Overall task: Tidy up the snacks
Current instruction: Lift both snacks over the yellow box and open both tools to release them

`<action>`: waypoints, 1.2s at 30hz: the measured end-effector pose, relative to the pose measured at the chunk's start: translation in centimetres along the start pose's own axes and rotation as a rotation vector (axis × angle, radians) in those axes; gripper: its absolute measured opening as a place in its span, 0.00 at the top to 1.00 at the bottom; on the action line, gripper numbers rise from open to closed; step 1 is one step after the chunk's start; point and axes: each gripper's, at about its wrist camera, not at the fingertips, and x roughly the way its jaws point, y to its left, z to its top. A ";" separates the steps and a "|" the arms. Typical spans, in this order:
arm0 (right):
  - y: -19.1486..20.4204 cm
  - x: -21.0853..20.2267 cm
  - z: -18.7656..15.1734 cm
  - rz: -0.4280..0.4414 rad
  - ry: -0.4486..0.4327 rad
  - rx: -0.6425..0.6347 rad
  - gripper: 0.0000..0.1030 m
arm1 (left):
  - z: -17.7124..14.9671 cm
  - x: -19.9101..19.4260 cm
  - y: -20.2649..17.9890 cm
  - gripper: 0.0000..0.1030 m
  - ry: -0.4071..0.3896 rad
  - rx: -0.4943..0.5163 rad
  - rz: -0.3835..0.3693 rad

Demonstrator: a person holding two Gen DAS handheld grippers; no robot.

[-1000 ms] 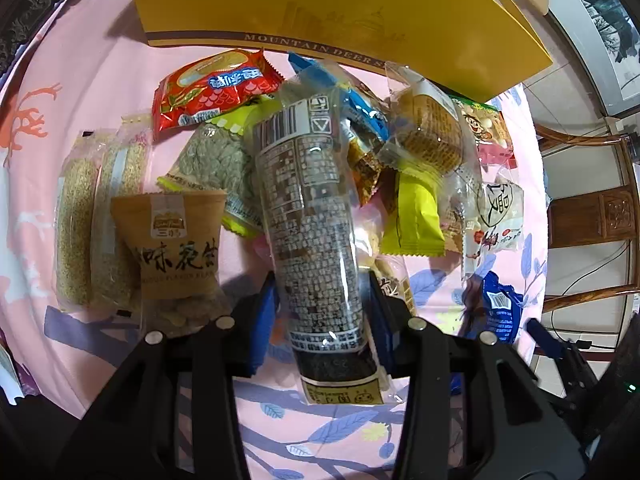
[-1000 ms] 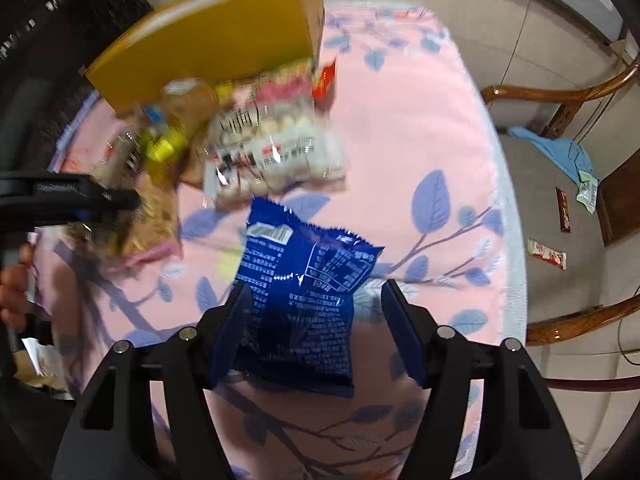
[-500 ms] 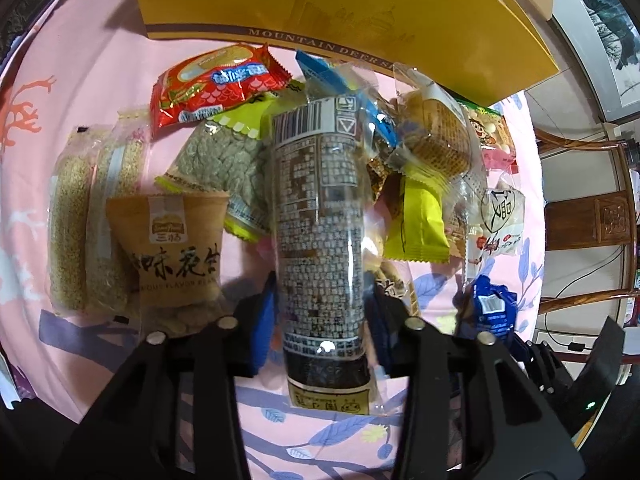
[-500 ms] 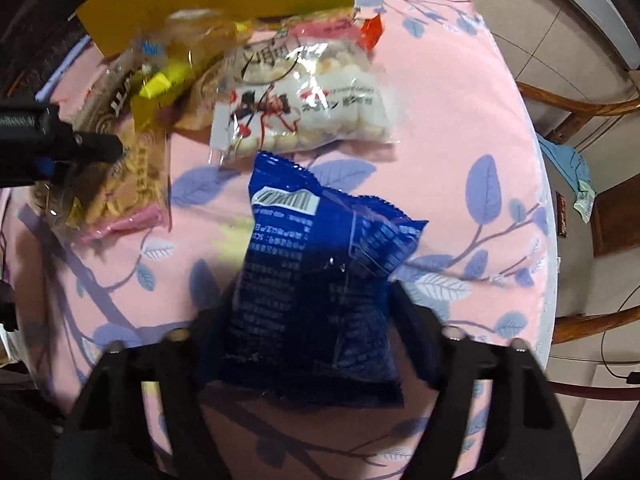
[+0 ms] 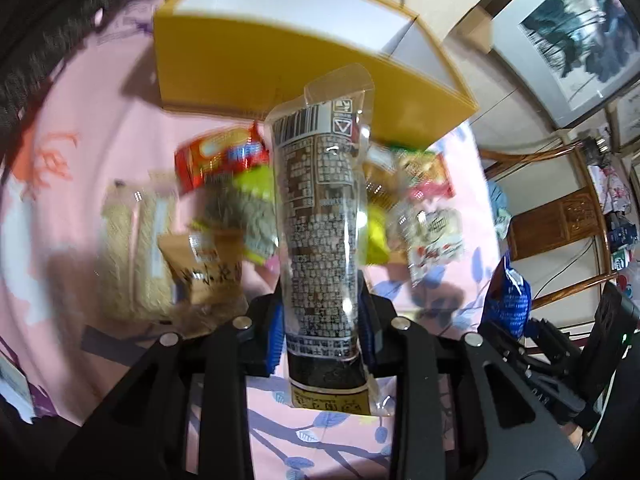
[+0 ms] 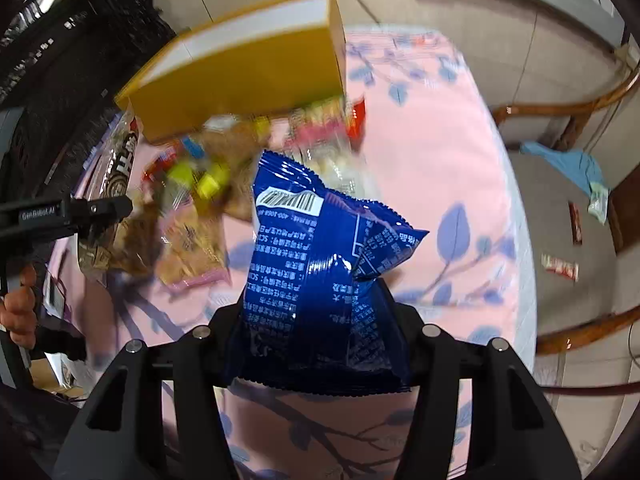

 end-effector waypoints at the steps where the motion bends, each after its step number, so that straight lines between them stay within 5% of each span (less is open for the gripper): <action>1: 0.4 -0.5 0.7 0.009 -0.019 -0.003 0.44 | 0.2 -0.9 -0.2 0.71 -0.025 0.009 -0.003; 9: 3.9 -3.5 7.8 0.060 -0.170 -0.074 0.44 | 3.3 -6.8 -1.7 0.71 -0.194 0.071 -0.010; 16: 5.7 -5.3 15.5 0.100 -0.303 -0.110 0.44 | 9.2 -9.8 -3.5 0.71 -0.327 0.126 -0.020; 22: 7.5 -3.7 22.1 0.096 -0.362 -0.120 0.44 | 15.1 -9.8 -4.3 0.71 -0.397 0.144 0.004; 30: 8.8 -0.1 26.8 0.073 -0.353 -0.148 0.43 | 21.4 -6.9 -3.8 0.69 -0.407 0.163 0.060; 31: 8.9 0.5 27.3 0.071 -0.346 -0.154 0.42 | 21.7 -6.6 -3.7 0.64 -0.407 0.162 0.070; 34: 8.9 0.9 28.1 0.049 -0.327 -0.135 0.35 | 22.5 -6.6 -3.6 0.16 -0.436 0.125 0.143; 36: 8.6 -0.2 27.7 0.052 -0.354 -0.126 0.28 | 21.9 -8.5 -3.4 0.06 -0.529 0.099 0.155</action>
